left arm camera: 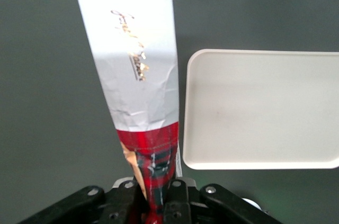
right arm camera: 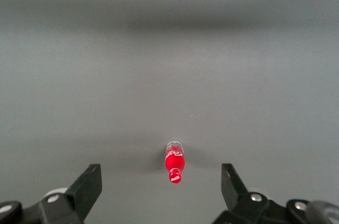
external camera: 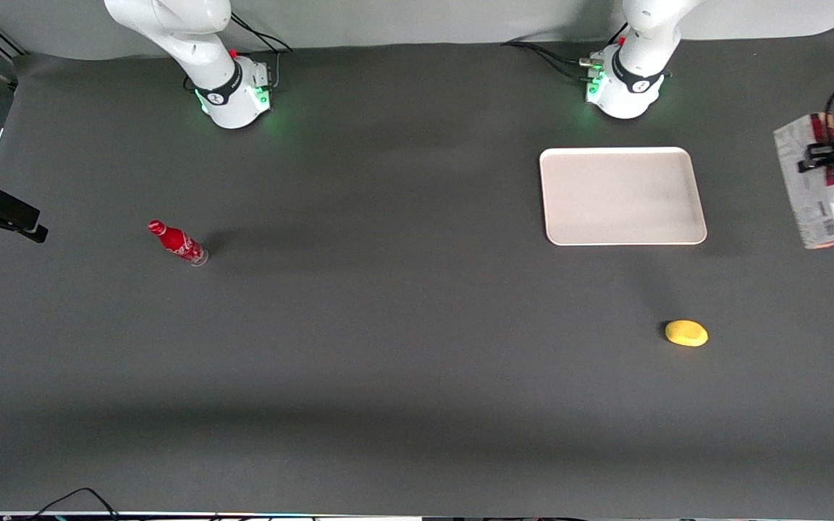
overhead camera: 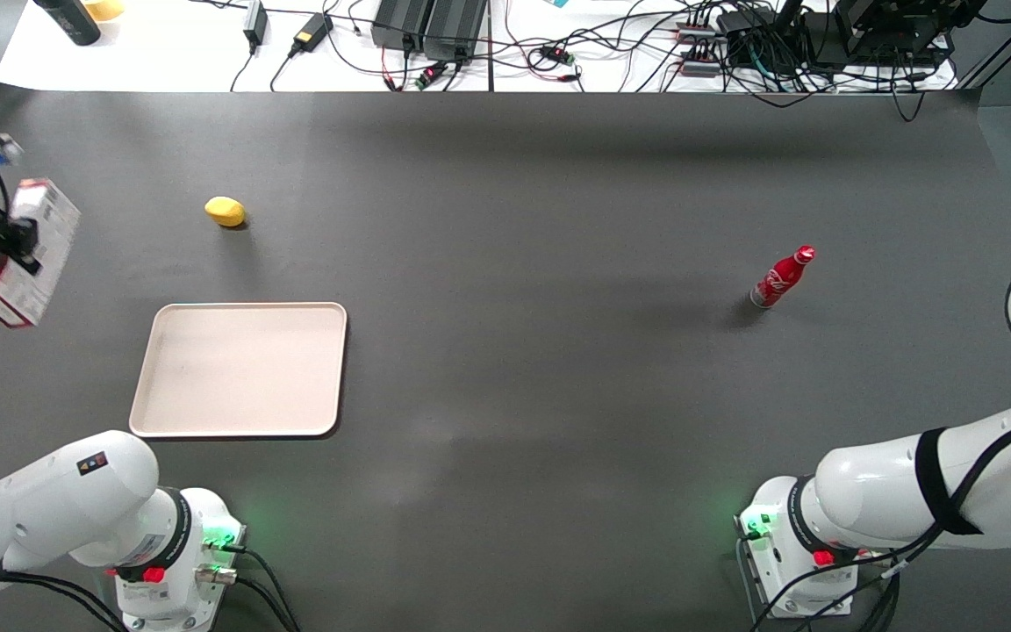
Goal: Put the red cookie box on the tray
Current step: 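Carry the box toward the white tray and lower it onto the tray edge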
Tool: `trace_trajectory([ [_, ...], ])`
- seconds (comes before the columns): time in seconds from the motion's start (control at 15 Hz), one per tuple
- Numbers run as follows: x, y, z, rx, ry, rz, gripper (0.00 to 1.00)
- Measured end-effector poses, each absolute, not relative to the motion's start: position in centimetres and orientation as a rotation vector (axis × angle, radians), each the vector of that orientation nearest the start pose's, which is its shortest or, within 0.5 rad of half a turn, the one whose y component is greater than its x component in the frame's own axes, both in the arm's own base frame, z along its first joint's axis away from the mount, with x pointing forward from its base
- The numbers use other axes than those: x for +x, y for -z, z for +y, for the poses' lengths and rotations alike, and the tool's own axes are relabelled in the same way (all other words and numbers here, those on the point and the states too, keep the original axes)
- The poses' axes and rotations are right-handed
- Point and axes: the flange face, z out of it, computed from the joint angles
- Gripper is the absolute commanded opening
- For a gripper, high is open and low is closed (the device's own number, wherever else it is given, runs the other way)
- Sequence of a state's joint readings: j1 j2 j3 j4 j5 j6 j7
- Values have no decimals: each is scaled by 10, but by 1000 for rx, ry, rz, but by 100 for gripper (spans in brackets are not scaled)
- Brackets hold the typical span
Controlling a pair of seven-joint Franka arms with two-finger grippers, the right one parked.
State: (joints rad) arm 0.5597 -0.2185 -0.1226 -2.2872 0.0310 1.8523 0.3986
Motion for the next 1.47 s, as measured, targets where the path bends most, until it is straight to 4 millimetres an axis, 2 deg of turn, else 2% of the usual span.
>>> trace_trajectory([
  [0.27, 373, -380, 157, -3159, -321, -7, 0],
  [0.53, 347, -332, 136, -3135, -215, 43, 0],
  [0.73, 329, -302, 123, -3134, -214, 73, 0],
  [1.13, 329, -279, 96, -3145, -206, 165, 0],
  [1.47, 330, -243, 94, -3168, -233, 161, 0],
])
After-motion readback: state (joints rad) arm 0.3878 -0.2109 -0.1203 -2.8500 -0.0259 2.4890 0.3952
